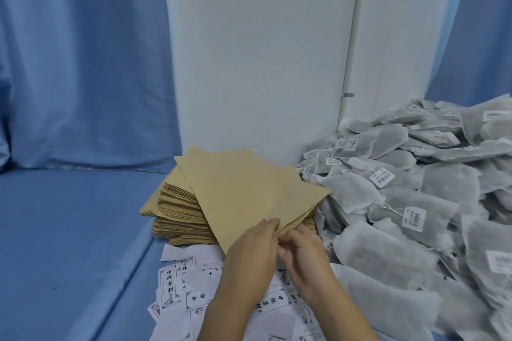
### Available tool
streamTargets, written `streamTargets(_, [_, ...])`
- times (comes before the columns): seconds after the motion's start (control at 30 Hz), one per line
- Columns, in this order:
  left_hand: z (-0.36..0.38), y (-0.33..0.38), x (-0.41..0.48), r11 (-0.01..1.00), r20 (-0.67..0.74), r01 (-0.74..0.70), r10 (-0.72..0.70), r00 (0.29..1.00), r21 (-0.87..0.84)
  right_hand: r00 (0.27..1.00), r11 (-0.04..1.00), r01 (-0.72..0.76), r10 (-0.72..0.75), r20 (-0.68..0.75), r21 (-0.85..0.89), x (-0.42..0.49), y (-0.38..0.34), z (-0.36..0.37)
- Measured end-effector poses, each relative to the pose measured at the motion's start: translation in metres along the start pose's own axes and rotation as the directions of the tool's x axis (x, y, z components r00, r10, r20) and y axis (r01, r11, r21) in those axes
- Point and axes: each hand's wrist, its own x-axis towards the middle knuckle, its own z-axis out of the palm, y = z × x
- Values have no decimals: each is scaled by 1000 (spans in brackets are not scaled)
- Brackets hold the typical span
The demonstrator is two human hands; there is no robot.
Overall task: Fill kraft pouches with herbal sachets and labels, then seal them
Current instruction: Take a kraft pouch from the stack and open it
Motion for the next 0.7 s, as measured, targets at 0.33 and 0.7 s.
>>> streamTargets(0.33, [0, 39, -15, 986, -132, -6, 29, 991, 169, 989, 985, 4, -29, -142, -171, -8, 0, 0])
streamTargets(0.7, [7, 32, -23, 980, -161, -5, 38, 986, 199, 985, 962, 32, -77, -156, -271, -13, 2, -1])
